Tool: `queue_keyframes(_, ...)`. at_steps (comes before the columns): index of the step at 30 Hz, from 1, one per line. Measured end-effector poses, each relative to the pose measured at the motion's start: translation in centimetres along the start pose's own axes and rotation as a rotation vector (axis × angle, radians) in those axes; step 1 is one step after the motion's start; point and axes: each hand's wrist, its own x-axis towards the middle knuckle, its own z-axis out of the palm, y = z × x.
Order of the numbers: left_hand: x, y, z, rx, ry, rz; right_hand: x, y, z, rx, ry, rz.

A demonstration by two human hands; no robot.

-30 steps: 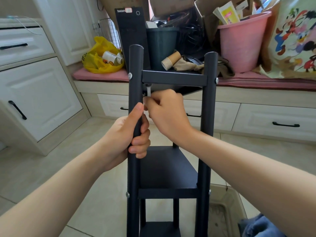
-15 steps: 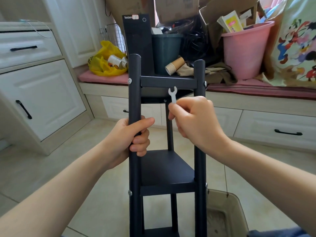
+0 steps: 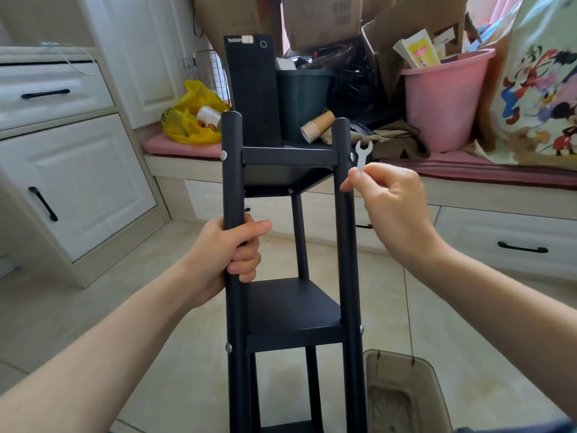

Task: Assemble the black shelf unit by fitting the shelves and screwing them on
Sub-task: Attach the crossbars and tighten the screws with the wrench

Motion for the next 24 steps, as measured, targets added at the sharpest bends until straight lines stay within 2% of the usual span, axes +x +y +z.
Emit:
queue_keyframes(5, 0.0, 0.0, 0.0, 0.001, 0.0, -0.002, 0.2, 0.1, 0.1, 0.202, -0.107, 0.257)
queue_keyframes(10, -0.2, 0.0, -0.1, -0.003, -0.016, 0.006, 0.0, -0.2, 0.5, 0.359, -0.213, 0.38)
queue_keyframes(13, -0.2, 0.0, -0.1, -0.011, -0.019, 0.012, -0.1, -0.3, 0.7, 0.484, -0.197, 0.383)
queue_keyframes(18, -0.2, 0.0, -0.2, -0.016, -0.001, 0.065, -0.4, -0.5, 1.1, 0.494, -0.086, 0.309)
queue_keyframes(24, 0.3, 0.4, -1.3, 0.021, 0.03, 0.138, -0.4, -1.5, 1.5, 0.481, -0.082, 0.203)
